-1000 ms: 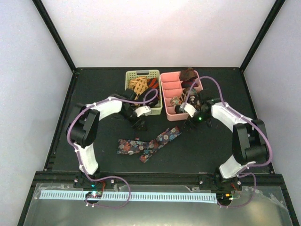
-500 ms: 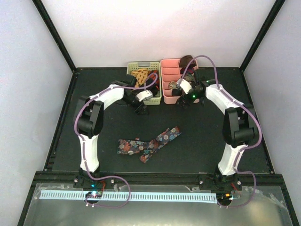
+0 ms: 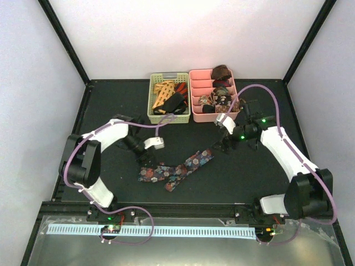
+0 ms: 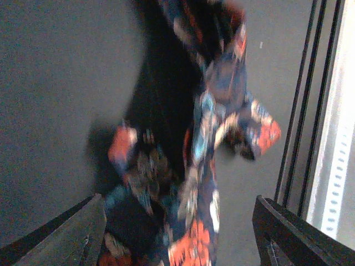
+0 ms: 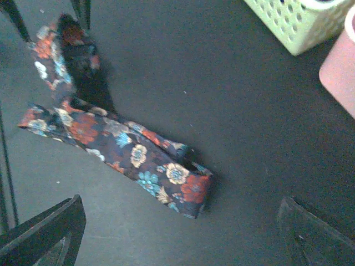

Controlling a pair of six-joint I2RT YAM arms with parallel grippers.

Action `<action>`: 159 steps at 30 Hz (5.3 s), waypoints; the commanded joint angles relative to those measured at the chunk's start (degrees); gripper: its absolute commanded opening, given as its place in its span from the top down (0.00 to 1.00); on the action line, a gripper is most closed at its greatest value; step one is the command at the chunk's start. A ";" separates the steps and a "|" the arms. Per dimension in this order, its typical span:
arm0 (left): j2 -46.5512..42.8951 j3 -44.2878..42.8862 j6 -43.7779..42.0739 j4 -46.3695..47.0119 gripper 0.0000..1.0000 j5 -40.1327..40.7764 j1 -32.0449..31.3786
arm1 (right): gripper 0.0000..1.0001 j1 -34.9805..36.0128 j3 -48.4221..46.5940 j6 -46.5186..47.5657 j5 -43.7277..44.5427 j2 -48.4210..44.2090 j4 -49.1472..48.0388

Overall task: Roll the ties
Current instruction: Adjust the tie at the center of the board, then pick up the tie from the center of the board, then pass from the left arm to the right

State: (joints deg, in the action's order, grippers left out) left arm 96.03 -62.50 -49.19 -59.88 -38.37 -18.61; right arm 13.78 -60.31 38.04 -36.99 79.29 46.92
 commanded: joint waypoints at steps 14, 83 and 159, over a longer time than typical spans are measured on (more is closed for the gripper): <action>-2.74 12.17 -11.63 -3.96 0.51 8.28 7.10 | 0.02 2.04 0.98 -2.18 -7.09 -6.02 0.67; 13.27 -19.40 15.76 12.96 0.16 5.92 -17.90 | 0.24 -8.11 2.22 -0.19 -1.63 9.70 -0.06; 5.40 -31.85 11.28 -13.43 0.98 -28.80 -9.96 | 0.45 23.83 0.29 -15.02 -0.13 -9.96 -20.76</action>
State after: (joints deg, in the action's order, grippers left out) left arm 100.55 -91.90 -41.06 -77.80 -64.42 -27.20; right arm 37.04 -58.28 23.90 -34.17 68.73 23.66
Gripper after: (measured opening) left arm 0.065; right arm 0.623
